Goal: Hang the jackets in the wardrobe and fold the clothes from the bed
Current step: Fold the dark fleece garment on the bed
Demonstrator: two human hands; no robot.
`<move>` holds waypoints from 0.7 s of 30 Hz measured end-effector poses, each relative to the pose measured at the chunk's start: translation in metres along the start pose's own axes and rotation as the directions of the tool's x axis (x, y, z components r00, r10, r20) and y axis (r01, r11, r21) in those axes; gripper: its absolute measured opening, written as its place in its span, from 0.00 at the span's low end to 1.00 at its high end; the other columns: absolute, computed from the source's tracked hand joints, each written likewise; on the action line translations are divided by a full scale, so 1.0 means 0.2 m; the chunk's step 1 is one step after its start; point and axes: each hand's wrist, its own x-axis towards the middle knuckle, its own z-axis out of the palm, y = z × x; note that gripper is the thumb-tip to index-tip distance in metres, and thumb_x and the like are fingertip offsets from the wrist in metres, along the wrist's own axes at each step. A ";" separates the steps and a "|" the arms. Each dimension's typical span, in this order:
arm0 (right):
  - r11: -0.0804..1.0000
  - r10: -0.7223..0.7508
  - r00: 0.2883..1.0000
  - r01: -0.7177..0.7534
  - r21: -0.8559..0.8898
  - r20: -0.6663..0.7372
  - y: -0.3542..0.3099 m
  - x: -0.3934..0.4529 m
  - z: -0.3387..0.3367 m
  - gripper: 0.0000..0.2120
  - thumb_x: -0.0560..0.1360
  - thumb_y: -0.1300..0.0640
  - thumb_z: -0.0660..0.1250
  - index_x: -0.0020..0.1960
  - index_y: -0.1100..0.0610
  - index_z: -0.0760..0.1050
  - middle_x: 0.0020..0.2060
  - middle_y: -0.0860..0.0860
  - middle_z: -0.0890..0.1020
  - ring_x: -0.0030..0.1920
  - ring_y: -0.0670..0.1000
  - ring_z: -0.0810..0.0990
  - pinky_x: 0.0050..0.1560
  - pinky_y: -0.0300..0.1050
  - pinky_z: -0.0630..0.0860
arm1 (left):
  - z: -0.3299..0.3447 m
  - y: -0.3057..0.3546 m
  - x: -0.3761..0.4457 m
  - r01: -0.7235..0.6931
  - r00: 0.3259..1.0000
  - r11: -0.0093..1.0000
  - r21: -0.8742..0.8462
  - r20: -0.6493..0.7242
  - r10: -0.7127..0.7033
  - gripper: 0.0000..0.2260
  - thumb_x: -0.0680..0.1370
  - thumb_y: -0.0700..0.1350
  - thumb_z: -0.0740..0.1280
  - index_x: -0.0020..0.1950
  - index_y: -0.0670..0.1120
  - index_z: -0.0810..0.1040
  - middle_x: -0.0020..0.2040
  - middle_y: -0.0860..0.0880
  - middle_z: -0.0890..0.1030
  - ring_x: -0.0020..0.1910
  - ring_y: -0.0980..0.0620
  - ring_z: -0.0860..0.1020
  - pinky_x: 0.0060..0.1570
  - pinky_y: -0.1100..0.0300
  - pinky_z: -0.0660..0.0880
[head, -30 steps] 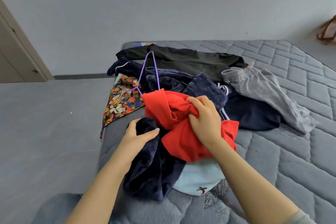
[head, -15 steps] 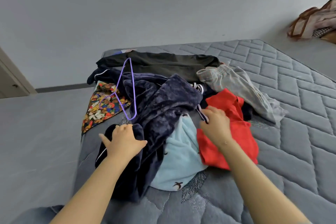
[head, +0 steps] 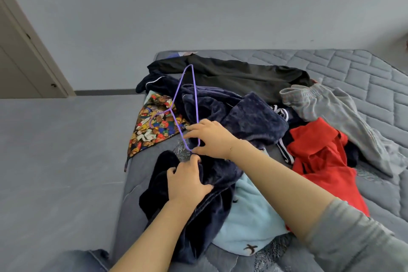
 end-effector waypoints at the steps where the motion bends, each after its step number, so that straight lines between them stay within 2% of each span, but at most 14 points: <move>1: 0.994 -0.004 0.999 0.007 -0.105 0.035 0.00 0.04 0.04 0.22 0.78 0.45 0.65 0.70 0.47 0.71 0.66 0.47 0.74 0.65 0.53 0.66 0.61 0.48 0.66 | 0.01 -0.01 0.01 -0.003 1.000 1.000 -0.007 -0.022 0.003 0.31 0.69 0.62 0.72 0.66 0.54 0.64 0.56 0.56 0.77 0.60 0.53 0.75 0.62 0.53 0.66; 3: 0.964 -0.003 1.000 0.009 -0.265 0.025 0.01 0.08 0.10 0.20 0.77 0.41 0.64 0.67 0.47 0.74 0.58 0.47 0.76 0.61 0.53 0.67 0.57 0.47 0.63 | 0.02 -0.04 0.01 -0.022 0.998 0.999 -0.032 -0.056 0.020 0.27 0.71 0.59 0.70 0.65 0.55 0.65 0.50 0.57 0.77 0.55 0.53 0.76 0.56 0.56 0.67; 5: 0.953 -0.005 0.999 -0.006 -0.301 -0.036 0.03 0.09 0.13 0.16 0.79 0.43 0.61 0.62 0.49 0.77 0.56 0.48 0.76 0.60 0.53 0.68 0.55 0.47 0.62 | 0.03 -0.10 0.01 -0.041 0.997 0.996 -0.083 -0.072 0.035 0.22 0.71 0.58 0.68 0.62 0.56 0.68 0.48 0.57 0.78 0.52 0.53 0.76 0.52 0.57 0.66; 8: 0.968 0.017 0.985 -0.059 -0.244 -0.171 0.08 0.07 0.13 0.13 0.83 0.51 0.55 0.56 0.54 0.77 0.54 0.50 0.75 0.55 0.55 0.70 0.51 0.48 0.65 | 0.02 -0.20 0.00 -0.042 0.995 0.979 -0.201 -0.097 0.023 0.17 0.72 0.56 0.67 0.60 0.59 0.73 0.47 0.57 0.79 0.49 0.53 0.77 0.47 0.58 0.69; 12: 0.977 0.172 0.925 -0.204 -0.062 -0.340 0.17 -0.02 0.07 0.09 0.82 0.60 0.58 0.50 0.60 0.77 0.49 0.55 0.77 0.48 0.58 0.72 0.48 0.53 0.71 | -0.04 -0.34 0.00 0.052 0.995 0.907 -0.417 -0.051 -0.080 0.12 0.71 0.52 0.70 0.53 0.62 0.75 0.41 0.60 0.80 0.38 0.58 0.77 0.31 0.61 0.70; 15: 0.923 0.381 0.824 -0.363 0.127 -0.420 0.24 -0.13 0.05 0.07 0.79 0.65 0.60 0.50 0.61 0.77 0.50 0.55 0.78 0.52 0.59 0.72 0.50 0.55 0.71 | -0.12 -0.47 0.01 0.159 0.964 0.770 -0.617 -0.074 -0.257 0.10 0.71 0.47 0.72 0.46 0.61 0.75 0.42 0.58 0.80 0.40 0.55 0.79 0.35 0.57 0.74; 18: 0.845 0.533 0.668 -0.454 0.283 -0.519 0.30 -0.26 0.07 0.06 0.78 0.66 0.62 0.50 0.64 0.77 0.48 0.59 0.78 0.51 0.61 0.74 0.47 0.54 0.70 | -0.23 -0.65 0.02 0.192 0.885 0.619 -0.762 -0.138 -0.444 0.09 0.72 0.41 0.71 0.46 0.55 0.78 0.44 0.52 0.81 0.45 0.47 0.79 0.42 0.54 0.72; 21: 0.737 0.671 0.565 -0.582 0.344 -0.481 0.38 -0.36 0.11 0.05 0.77 0.69 0.61 0.48 0.66 0.76 0.49 0.61 0.77 0.50 0.63 0.74 0.44 0.53 0.69 | -0.33 -0.79 0.00 0.194 0.821 0.549 -0.813 -0.171 -0.544 0.07 0.73 0.41 0.70 0.47 0.52 0.78 0.43 0.54 0.81 0.47 0.46 0.78 0.47 0.53 0.71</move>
